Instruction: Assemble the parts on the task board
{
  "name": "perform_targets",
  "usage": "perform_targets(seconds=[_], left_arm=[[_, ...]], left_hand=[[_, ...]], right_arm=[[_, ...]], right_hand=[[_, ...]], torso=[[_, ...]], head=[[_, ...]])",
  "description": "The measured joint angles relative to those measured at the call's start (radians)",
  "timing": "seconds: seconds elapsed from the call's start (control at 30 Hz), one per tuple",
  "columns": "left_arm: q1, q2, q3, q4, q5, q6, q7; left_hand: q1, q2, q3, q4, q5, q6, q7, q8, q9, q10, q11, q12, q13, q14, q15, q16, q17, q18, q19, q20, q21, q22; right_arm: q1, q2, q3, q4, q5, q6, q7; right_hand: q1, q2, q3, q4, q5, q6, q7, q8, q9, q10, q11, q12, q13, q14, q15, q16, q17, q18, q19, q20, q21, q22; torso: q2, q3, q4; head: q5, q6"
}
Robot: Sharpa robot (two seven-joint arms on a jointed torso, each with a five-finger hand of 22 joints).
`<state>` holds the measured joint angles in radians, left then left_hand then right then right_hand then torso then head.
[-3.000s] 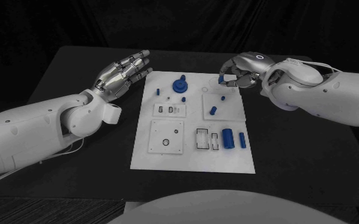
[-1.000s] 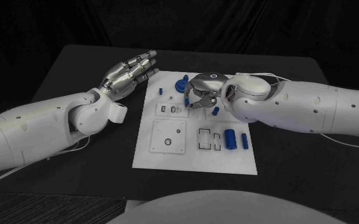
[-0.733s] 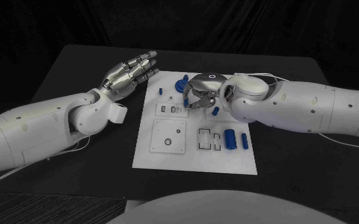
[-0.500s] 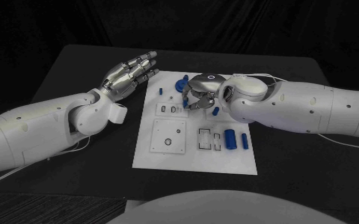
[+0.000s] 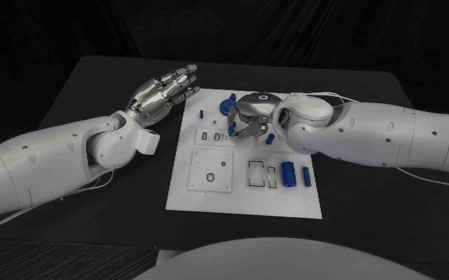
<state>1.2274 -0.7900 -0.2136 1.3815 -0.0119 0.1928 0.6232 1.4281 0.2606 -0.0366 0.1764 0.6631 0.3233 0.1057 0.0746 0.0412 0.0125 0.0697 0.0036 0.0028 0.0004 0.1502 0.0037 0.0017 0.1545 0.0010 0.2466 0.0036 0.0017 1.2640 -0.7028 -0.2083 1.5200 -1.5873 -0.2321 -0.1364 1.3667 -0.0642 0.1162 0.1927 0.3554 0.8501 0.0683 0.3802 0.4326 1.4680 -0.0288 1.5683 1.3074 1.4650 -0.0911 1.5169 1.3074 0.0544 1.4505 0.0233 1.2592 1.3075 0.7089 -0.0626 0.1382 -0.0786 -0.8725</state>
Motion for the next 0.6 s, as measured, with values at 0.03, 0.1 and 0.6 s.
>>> perform_targets(seconds=[0.03,0.1,0.6], left_arm=[[0.000,0.000,0.000,0.000,0.000,0.000,0.000],[0.000,0.000,0.000,0.000,0.000,0.000,0.000],[0.000,0.000,0.000,-0.001,0.000,0.001,-0.002]], left_hand=[[0.000,0.000,0.000,0.000,0.000,0.000,0.000,0.000,0.000,0.000,0.000,0.000,0.000,0.000,0.000,0.000,0.000,0.000,0.000,0.000,0.000,0.000],[0.000,0.000,0.000,0.000,0.000,0.000,0.000,0.000,0.000,0.000,0.000,0.000,0.000,0.000,0.000,0.000,0.000,0.000,0.000,0.000,0.000,0.000],[0.000,0.000,0.001,0.001,0.000,0.000,0.000,0.000,0.000,0.000,0.000,0.000,0.000,0.000,0.000,0.000,-0.001,0.000,0.000,0.000,0.000,0.000]], right_arm=[[0.000,0.000,0.000,0.000,0.000,0.001,0.000],[0.000,0.001,0.000,0.000,0.000,0.002,-0.001],[-0.001,0.002,0.000,-0.002,-0.004,0.019,-0.004]], right_hand=[[0.000,0.000,0.001,-0.001,-0.005,-0.002,0.002,-0.004,0.001,0.000,0.000,0.000,0.000,0.000,0.000,0.000,0.000,0.000,0.000,0.000,0.000,0.000],[-0.004,-0.004,0.001,-0.002,-0.010,-0.007,0.000,-0.005,0.001,0.000,0.000,0.000,0.000,0.000,0.000,0.000,0.000,0.000,0.000,0.000,0.000,0.000],[-0.017,-0.017,-0.013,-0.020,-0.083,-0.036,0.007,-0.017,-0.002,-0.004,0.004,0.000,0.000,-0.001,0.007,0.000,0.000,0.000,-0.004,0.004,-0.009,0.000]], torso=[[0.000,0.0000,0.0000],[0.000,-0.0001,0.0000],[0.000,0.0000,0.0001]], head=[[0.001,0.000],[0.001,0.000],[-0.001,0.000]])
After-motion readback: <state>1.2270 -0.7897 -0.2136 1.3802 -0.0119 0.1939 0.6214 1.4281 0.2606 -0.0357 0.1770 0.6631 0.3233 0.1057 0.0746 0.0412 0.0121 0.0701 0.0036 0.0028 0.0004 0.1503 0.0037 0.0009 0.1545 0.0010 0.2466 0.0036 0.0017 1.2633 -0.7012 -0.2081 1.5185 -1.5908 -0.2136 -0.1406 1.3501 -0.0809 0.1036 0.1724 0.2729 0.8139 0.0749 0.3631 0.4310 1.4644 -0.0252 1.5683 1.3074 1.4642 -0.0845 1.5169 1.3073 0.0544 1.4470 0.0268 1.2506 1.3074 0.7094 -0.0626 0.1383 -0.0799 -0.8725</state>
